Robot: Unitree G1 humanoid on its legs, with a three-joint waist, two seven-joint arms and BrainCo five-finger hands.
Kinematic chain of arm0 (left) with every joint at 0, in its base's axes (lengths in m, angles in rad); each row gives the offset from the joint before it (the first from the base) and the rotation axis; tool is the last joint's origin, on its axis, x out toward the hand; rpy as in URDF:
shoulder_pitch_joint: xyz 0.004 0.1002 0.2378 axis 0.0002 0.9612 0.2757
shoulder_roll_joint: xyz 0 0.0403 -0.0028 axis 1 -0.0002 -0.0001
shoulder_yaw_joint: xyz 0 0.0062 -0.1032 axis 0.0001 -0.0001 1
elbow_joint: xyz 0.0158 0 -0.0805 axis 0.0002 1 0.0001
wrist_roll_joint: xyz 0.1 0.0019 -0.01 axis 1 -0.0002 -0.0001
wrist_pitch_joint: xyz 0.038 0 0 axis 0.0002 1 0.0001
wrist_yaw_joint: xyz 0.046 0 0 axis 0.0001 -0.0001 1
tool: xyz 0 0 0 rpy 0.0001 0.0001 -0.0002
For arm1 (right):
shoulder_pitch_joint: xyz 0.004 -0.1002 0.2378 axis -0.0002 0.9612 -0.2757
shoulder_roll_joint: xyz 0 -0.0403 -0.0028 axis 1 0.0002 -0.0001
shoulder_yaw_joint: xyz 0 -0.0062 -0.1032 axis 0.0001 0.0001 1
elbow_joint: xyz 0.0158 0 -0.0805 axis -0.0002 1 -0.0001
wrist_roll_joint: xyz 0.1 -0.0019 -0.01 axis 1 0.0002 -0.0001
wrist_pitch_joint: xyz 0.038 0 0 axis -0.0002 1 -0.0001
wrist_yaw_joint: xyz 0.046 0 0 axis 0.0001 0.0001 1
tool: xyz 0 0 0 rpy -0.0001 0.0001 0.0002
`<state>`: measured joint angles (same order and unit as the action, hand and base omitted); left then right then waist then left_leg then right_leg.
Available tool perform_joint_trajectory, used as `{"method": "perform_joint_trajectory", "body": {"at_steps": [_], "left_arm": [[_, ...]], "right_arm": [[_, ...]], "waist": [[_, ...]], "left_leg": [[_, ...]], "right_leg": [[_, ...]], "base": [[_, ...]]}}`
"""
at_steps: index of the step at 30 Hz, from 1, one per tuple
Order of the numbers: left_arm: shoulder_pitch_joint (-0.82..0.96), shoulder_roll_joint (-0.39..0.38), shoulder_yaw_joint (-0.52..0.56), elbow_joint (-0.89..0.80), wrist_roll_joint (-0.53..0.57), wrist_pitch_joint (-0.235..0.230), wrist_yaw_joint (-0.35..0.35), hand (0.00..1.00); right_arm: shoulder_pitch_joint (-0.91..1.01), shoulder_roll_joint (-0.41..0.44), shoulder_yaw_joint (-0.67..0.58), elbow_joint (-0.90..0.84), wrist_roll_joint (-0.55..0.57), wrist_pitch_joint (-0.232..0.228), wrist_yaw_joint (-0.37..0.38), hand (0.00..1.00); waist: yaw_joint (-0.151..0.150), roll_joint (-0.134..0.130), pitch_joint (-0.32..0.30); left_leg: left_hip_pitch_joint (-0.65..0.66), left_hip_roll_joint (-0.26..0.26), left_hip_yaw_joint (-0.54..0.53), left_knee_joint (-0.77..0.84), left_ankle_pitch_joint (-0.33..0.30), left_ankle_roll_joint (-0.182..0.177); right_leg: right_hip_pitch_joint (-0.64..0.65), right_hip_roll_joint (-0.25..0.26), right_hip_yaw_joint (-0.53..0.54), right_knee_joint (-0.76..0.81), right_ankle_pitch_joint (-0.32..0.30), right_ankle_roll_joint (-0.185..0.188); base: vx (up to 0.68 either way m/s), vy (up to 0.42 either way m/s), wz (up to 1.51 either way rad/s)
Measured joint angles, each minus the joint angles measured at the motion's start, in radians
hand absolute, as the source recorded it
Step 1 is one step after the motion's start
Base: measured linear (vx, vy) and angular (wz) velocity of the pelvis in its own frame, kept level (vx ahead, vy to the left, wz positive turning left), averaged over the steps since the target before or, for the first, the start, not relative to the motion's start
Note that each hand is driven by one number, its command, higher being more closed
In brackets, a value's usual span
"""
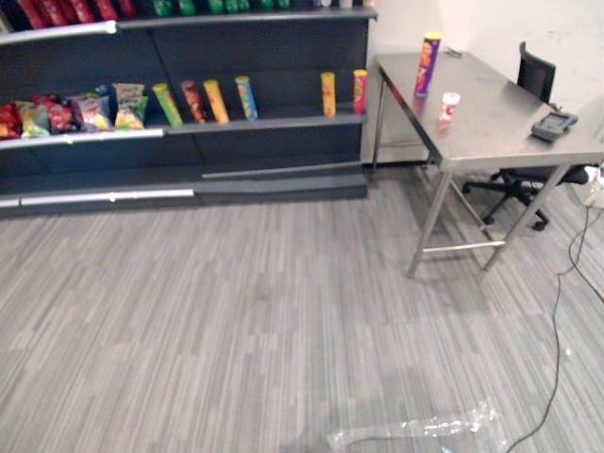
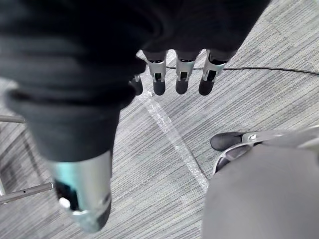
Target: Put the gum and the chips on the shelf.
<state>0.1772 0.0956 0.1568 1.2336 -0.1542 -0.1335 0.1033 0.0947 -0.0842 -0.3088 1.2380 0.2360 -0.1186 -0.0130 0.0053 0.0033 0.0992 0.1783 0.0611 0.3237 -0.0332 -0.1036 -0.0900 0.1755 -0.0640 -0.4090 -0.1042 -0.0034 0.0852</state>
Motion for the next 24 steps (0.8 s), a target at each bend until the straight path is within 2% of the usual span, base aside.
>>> {"method": "perform_joint_trajectory", "body": {"at_steps": [1,2,3,4,5,6,7,9,10,11,12,13,15,16,20,21,22,24], "left_arm": [[-0.005,0.001,0.0,0.0,0.0,-0.001,0.0,0.0],[-0.006,0.001,0.0,0.0,0.0,-0.001,0.0,0.0],[-0.007,0.001,0.0,0.0,0.0,-0.003,0.0,0.0],[-0.008,0.0,-0.001,-0.001,0.0,-0.011,0.001,0.0],[-0.008,0.0,-0.001,-0.001,0.0,-0.011,0.001,0.0],[-0.01,0.0,-0.002,-0.001,0.0,-0.012,0.001,0.0],[-0.011,0.0,-0.003,-0.001,0.0,-0.012,0.002,0.0],[-0.012,0.0,-0.003,-0.001,0.0,-0.012,0.002,0.0],[-0.013,0.0,-0.004,-0.001,0.0,-0.012,0.002,0.0],[-0.015,0.001,-0.004,-0.001,0.0,-0.012,0.002,0.0],[-0.015,0.001,-0.003,-0.001,0.0,-0.012,0.001,0.0],[-0.015,0.001,-0.003,-0.001,0.0,-0.012,0.001,0.0],[-0.016,0.001,-0.004,-0.001,0.0,-0.012,0.0,0.0],[-0.017,0.001,-0.004,-0.001,0.0,-0.012,-0.001,0.0],[-0.016,0.002,-0.003,0.0,0.0,-0.012,-0.003,0.0],[-0.017,0.003,-0.003,0.0,0.0,-0.012,-0.007,0.0],[-0.016,0.003,-0.003,0.0,0.0,-0.012,-0.008,0.0],[-0.016,0.004,-0.003,0.0,0.0,-0.012,-0.012,0.0]], "right_arm": [[-0.005,0.001,0.0,0.0,-0.001,-0.004,-0.001,0.0],[-0.006,0.001,0.0,0.0,-0.001,-0.006,-0.001,0.0],[-0.009,0.002,0.0,0.0,-0.001,-0.008,-0.003,0.0],[-0.013,0.003,0.0,-0.001,-0.002,-0.016,-0.006,0.0],[-0.014,0.003,0.0,-0.003,-0.002,-0.017,-0.009,0.0],[-0.016,0.004,0.0,-0.005,-0.004,-0.018,-0.017,0.0],[-0.017,0.005,0.0,-0.006,-0.01,-0.018,-0.024,0.0],[-0.019,0.004,0.0,-0.007,-0.032,-0.02,-0.027,0.0],[-0.021,0.004,0.0,-0.007,-0.04,-0.022,-0.027,0.0],[-0.023,0.004,0.0,-0.006,-0.04,-0.021,-0.027,0.0],[-0.023,0.004,0.0,-0.006,-0.04,-0.021,-0.027,0.0],[-0.024,0.004,0.0,-0.006,-0.04,-0.021,-0.026,0.0],[-0.024,0.005,-0.009,-0.006,-0.039,-0.018,-0.021,0.0],[-0.025,0.007,-0.019,-0.006,-0.038,-0.017,-0.019,0.0],[-0.023,0.012,-0.04,-0.006,-0.03,-0.016,-0.01,0.0],[-0.024,0.012,-0.04,-0.005,-0.03,-0.016,-0.007,0.0],[-0.023,0.012,-0.041,-0.005,-0.03,-0.016,-0.003,0.0],[-0.023,0.014,-0.05,-0.005,-0.03,-0.016,-0.001,0.0]], "waist": [[0.0,0.012,0.0],[0.0,-0.001,0.007],[0.001,0.01,0.003],[0.001,0.002,0.011],[0.001,0.0,0.013],[0.001,0.014,0.011],[0.002,0.005,0.018],[0.002,0.01,0.018],[0.002,-0.001,0.024],[0.002,0.012,0.021],[0.002,0.0,0.029],[0.002,0.006,0.026],[0.002,0.0,0.032],[0.002,0.012,0.027],[0.002,-0.002,0.037],[0.002,0.011,0.03],[0.002,-0.004,0.037],[0.002,0.007,0.032]], "left_leg": [[0.007,0.0,0.0,0.0,0.0,0.0],[0.007,0.0,0.0,-0.001,0.0,0.0],[0.009,0.0,0.0,-0.002,0.0,0.0],[0.01,0.001,0.003,-0.003,0.0,0.0],[0.012,0.002,0.004,-0.004,0.0,0.0],[0.018,0.003,0.007,-0.004,0.0,0.0],[0.021,0.003,0.02,-0.005,0.0,0.0],[0.023,0.003,0.023,-0.006,0.0,0.0],[0.023,0.002,0.023,-0.008,0.0,0.0],[0.025,0.002,0.023,-0.008,0.0,0.0],[0.025,0.002,0.023,-0.01,0.0,0.0],[0.025,0.002,0.023,-0.011,0.0,0.0],[0.03,0.002,0.023,-0.014,0.0,0.0],[0.032,0.002,0.022,-0.015,0.0,0.0],[0.032,0.002,0.021,-0.018,0.0,0.0],[0.032,0.002,0.02,-0.017,0.0,0.0],[0.031,0.002,0.019,-0.017,0.0,0.0],[0.03,0.001,0.018,-0.017,0.0,0.0]], "right_leg": [[0.006,0.0,-0.003,0.0,-0.006,0.008],[0.006,0.0,-0.004,0.0,-0.009,0.018],[0.007,0.0,-0.006,0.0,-0.011,0.023],[0.008,0.001,-0.006,0.0,-0.013,0.026],[0.008,0.001,-0.006,0.0,-0.014,0.027],[0.014,0.002,-0.006,0.0,-0.014,0.027],[0.02,0.002,-0.006,0.0,-0.015,0.029],[0.021,0.002,-0.006,0.0,-0.015,0.029],[0.021,0.002,-0.006,0.0,-0.015,0.029],[0.021,0.002,-0.007,0.0,-0.015,0.029],[0.021,0.002,-0.007,0.0,-0.015,0.029],[0.021,0.002,-0.007,0.0,-0.015,0.029],[0.022,0.002,-0.008,0.0,-0.015,0.029],[0.023,0.002,-0.01,0.0,-0.015,0.029],[0.023,0.001,-0.026,0.0,-0.015,0.028],[0.024,0.001,-0.029,0.0,-0.015,0.028],[0.025,0.001,-0.033,0.0,-0.015,0.028],[0.024,0.0,-0.039,0.0,-0.015,0.028]], "base": [[0.01,0.001,0.04],[0.02,0.0,0.05],[0.0,0.0,0.0],[0.0,0.0,0.0],[0.0,0.0,0.0],[0.0,0.0,0.0],[0.0,0.0,0.0],[0.0,0.0,0.0],[0.0,0.0,0.0],[-0.03,0.008,0.0],[0.0,0.0,0.0],[-0.05,0.007,0.0],[-0.04,0.006,-0.01],[0.0,0.0,0.0],[-0.04,0.002,0.03],[-0.03,0.005,0.05],[-0.03,0.005,0.05],[-0.03,0.006,0.06]]}}
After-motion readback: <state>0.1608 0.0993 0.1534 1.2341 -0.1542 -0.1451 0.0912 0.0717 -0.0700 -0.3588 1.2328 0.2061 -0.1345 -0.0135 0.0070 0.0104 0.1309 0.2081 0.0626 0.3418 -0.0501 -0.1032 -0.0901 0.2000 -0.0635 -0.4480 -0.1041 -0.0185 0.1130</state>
